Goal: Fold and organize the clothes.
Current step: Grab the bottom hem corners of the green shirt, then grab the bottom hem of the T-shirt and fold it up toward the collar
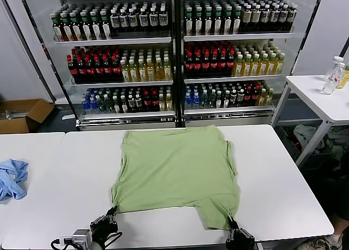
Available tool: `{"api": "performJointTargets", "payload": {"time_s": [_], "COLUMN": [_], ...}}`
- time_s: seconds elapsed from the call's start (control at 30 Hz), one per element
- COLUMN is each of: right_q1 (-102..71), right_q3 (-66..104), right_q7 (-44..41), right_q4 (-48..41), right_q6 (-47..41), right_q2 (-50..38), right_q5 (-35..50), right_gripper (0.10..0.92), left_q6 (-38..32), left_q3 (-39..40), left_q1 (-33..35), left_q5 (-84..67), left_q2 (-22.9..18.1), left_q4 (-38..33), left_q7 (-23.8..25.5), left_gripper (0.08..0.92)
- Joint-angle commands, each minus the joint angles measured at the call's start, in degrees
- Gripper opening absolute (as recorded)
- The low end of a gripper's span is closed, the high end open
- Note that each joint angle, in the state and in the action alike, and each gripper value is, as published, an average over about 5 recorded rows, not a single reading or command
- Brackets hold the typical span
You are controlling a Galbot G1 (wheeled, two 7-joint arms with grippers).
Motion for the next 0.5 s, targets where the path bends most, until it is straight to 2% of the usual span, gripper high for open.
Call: {"api": "performJointTargets", "payload": {"time_s": [0.03, 0.23, 0.5], "right_q1": [3.7, 10.6, 26.6], "right_q3": [1.7, 1.6, -2.0], "right_q7": [-0.6, 0.2, 1.4], "right_q4": [3.4, 0.6, -9.6], "right_q6": [3.0, 1.9, 0.0], "right_q2": [-3.6, -6.1, -9.9], "right_q5": [3.2, 6.3, 10.2], "right_gripper": [0.116, 0.116, 0.116], "left_q6": [-4.2, -4.0, -3.1], "left_q3": [-1.1, -0.7, 2.1], "left_q1": [-2.3, -6.6, -17.0], "left_q5": [-2.3, -3.5, -3.6], "left_q2": [1.0, 1.8, 2.5], "left_q4": [-4.2, -1.6, 8.1], "left_q7": [1.2, 1.5, 1.6], "left_gripper": [0.085, 0.085, 0.085]}}
